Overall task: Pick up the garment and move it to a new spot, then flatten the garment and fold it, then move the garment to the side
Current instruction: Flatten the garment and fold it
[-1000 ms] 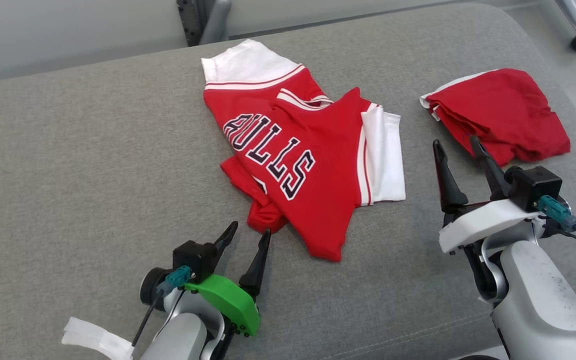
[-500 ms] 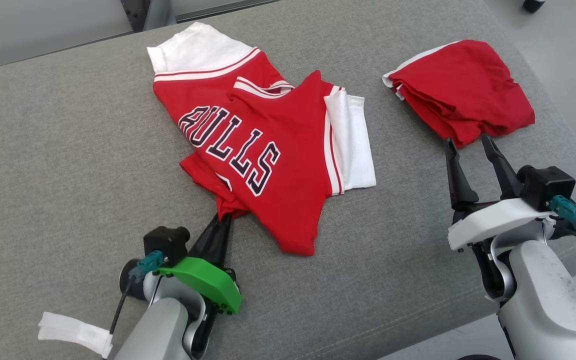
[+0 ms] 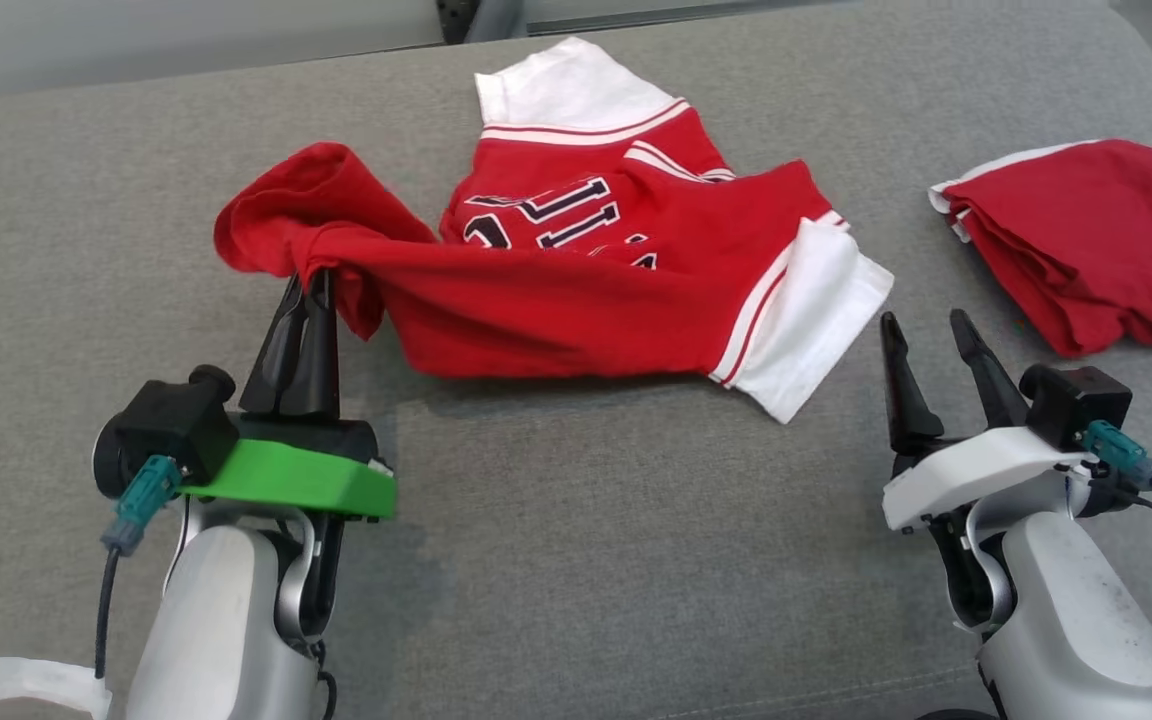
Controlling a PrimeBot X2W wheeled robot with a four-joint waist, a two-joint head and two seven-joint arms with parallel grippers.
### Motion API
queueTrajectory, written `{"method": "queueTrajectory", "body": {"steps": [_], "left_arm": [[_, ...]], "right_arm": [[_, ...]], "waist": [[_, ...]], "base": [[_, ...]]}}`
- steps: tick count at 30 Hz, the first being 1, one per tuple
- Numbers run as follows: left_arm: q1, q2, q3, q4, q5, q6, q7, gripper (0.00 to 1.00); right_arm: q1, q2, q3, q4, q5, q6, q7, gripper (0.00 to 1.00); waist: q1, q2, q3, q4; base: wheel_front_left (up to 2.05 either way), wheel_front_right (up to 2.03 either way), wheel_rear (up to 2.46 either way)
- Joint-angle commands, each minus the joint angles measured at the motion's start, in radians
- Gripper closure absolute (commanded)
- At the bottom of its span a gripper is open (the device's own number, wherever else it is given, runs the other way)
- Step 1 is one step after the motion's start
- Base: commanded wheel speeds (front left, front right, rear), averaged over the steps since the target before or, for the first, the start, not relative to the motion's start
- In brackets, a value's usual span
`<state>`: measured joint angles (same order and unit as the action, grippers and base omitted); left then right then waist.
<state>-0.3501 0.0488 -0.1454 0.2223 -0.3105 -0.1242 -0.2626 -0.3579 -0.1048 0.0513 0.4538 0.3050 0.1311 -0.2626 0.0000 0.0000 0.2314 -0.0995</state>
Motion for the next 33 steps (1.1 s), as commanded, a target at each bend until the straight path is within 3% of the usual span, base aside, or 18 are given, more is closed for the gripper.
{"method": "queueTrajectory", "body": {"steps": [1, 4, 5, 6, 7, 10, 13, 24, 33], "left_arm": [[0.017, 0.004, 0.008, 0.014, 0.024, -0.002, -0.003, 1.0], [0.009, 0.023, 0.043, 0.101, 0.068, 0.005, -0.003, 1.0], [0.009, 0.033, 0.057, 0.154, 0.079, 0.023, -0.003, 0.72], [0.014, 0.039, 0.066, 0.23, 0.082, 0.041, 0.019, 0.05], [-0.005, 0.044, 0.081, 0.274, 0.077, 0.054, 0.012, 0.0], [-0.044, 0.072, 0.111, 0.387, 0.087, 0.096, 0.005, 0.0], [-0.038, 0.056, 0.123, 0.448, 0.076, 0.091, -0.003, 0.0], [0.105, 0.008, 0.169, 0.416, 0.046, 0.091, -0.002, 0.0], [0.134, 0.003, 0.079, 0.357, -0.023, 0.06, -0.002, 0.0]], "right_arm": [[0.011, 0.001, 0.004, 0.005, 0.001, -0.001, -0.003, 0.0], [0.014, 0.013, 0.013, 0.018, 0.001, -0.001, -0.003, 0.0], [0.014, 0.016, 0.017, 0.023, 0.001, -0.001, -0.003, 0.0], [0.015, 0.018, 0.022, 0.027, 0.002, -0.001, -0.003, 0.0], [0.015, 0.019, 0.025, 0.031, 0.004, -0.001, -0.003, 0.0], [0.011, 0.018, 0.031, 0.044, 0.012, -0.001, -0.003, 0.0], [0.032, 0.012, 0.021, 0.052, 0.015, -0.001, -0.003, 0.0], [0.039, 0.015, 0.017, 0.061, 0.009, -0.001, -0.003, 0.0], [0.025, 0.011, 0.038, 0.068, 0.004, -0.001, -0.003, 0.0]], "waist": [[0.0, 0.0, -0.042, 0.081], [0.0, 0.0, -0.049, 0.09], [0.0, 0.0, -0.051, 0.088], [0.0, 0.0, -0.053, 0.084], [0.0, 0.0, -0.053, 0.08], [0.0, 0.0, -0.055, 0.063], [0.0, 0.0, -0.073, 0.059], [0.0, 0.0, -0.095, 0.078], [0.0, 0.0, -0.066, 0.102]], "base": [[0.0, 0.0, 0.0], [0.0, 0.0, 0.0], [0.0, 0.0, 0.0], [0.0, 0.0, 0.0], [0.0, 0.0, 0.0], [0.0, 0.0, 0.0], [0.0, 0.0, 0.0], [0.0, 0.0, 0.0], [0.0, 0.0, 0.0]]}}
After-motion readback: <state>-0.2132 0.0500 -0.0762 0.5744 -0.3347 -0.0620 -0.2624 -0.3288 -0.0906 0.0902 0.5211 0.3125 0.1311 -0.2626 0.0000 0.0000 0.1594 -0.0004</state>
